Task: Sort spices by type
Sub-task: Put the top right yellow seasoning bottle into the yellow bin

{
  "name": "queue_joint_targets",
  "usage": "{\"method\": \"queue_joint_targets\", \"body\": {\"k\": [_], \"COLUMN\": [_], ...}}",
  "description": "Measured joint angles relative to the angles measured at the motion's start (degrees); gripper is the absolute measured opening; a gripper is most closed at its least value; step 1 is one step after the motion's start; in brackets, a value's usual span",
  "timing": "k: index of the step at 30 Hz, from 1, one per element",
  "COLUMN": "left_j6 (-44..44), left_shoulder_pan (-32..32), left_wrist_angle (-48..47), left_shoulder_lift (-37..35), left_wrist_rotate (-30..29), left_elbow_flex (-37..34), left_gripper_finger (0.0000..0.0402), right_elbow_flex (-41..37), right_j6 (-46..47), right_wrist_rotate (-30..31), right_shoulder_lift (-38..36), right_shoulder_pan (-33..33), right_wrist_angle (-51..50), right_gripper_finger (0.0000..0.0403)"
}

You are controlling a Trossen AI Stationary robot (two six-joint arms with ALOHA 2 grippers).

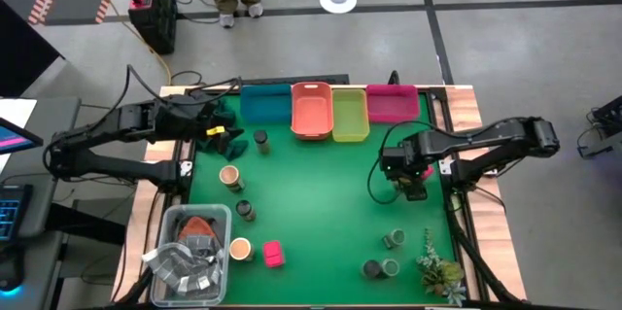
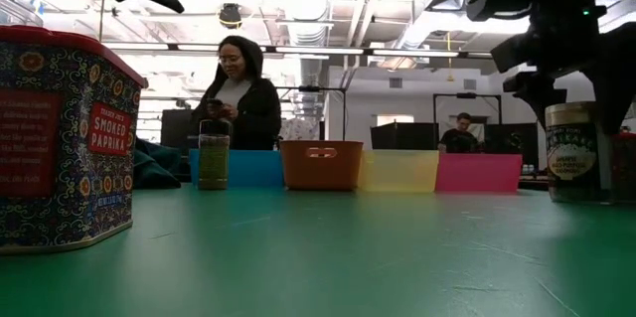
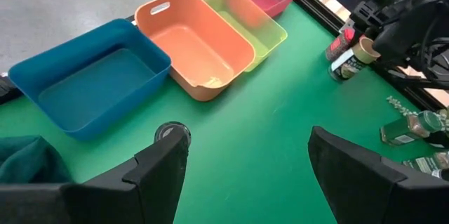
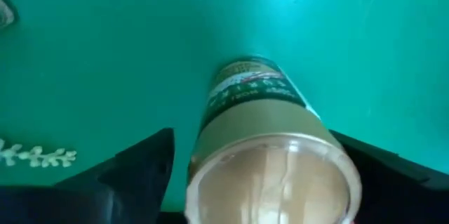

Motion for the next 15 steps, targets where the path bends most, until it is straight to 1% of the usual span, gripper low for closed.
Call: {"method": "queue_joint_targets", "body": {"k": [4,5,9,15], "left_j6": [-0.01,-0.05,-0.69,-0.71], "left_shoulder_pan": [0.01,-0.01,0.01,0.01], "left_wrist_angle": [0.00,0.00,0.00,-0.02], "left_shoulder_lift": [0.00,0.00,0.00,0.00], "left_wrist_rotate": [0.00,0.00,0.01,0.09], "left_elbow_flex": [0.00,0.00,0.00,-0.02], "left_gripper_finger": [0.0284,0.0284,0.0284,0.0284], "right_elbow_flex": [-0.37,-0.37,0.17,6.05], "right_j6": [0.03,0.01,0.04,-1.70], "right_wrist_rotate": [0.00,0.00,-0.15,-0.24], "right_shoulder_lift": [0.00,-0.02,0.02,0.68], "right_shoulder_pan": [0.00,-0.07,-0.12,-0.56], "right_wrist_angle": [0.64,0.63,0.25,0.36], "right_gripper_finger": [0.0311,0.0301,0.0301,0.0301]}}
